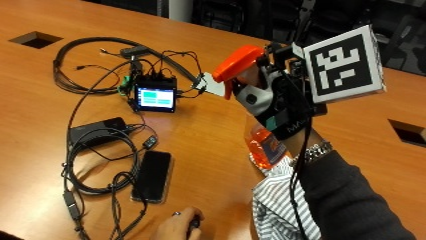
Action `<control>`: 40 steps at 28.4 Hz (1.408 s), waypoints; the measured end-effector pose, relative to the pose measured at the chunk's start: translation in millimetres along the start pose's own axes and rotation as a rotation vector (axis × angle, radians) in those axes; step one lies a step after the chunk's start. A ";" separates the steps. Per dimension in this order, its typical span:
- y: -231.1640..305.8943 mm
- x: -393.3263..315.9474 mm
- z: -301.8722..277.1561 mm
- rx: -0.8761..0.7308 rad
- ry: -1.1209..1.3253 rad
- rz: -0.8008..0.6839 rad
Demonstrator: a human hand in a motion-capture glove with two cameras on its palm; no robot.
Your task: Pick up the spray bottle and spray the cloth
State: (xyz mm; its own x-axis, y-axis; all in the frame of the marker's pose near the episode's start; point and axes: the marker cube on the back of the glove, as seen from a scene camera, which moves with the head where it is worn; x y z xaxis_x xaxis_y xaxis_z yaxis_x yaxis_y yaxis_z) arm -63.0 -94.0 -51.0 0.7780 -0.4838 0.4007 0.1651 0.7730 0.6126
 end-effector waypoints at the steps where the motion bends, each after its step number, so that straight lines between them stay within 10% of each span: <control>1: -4.6 0.6 2.9 0.008 -0.033 0.019; 19: -14.7 78.3 80.3 0.184 -0.363 0.373; 40: 7.8 87.2 78.2 0.334 -0.268 0.363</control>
State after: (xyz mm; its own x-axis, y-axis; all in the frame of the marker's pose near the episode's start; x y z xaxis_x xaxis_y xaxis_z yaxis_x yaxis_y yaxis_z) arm -41.2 -162.3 42.0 0.5610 -0.3319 0.7583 -0.3190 0.7587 0.5680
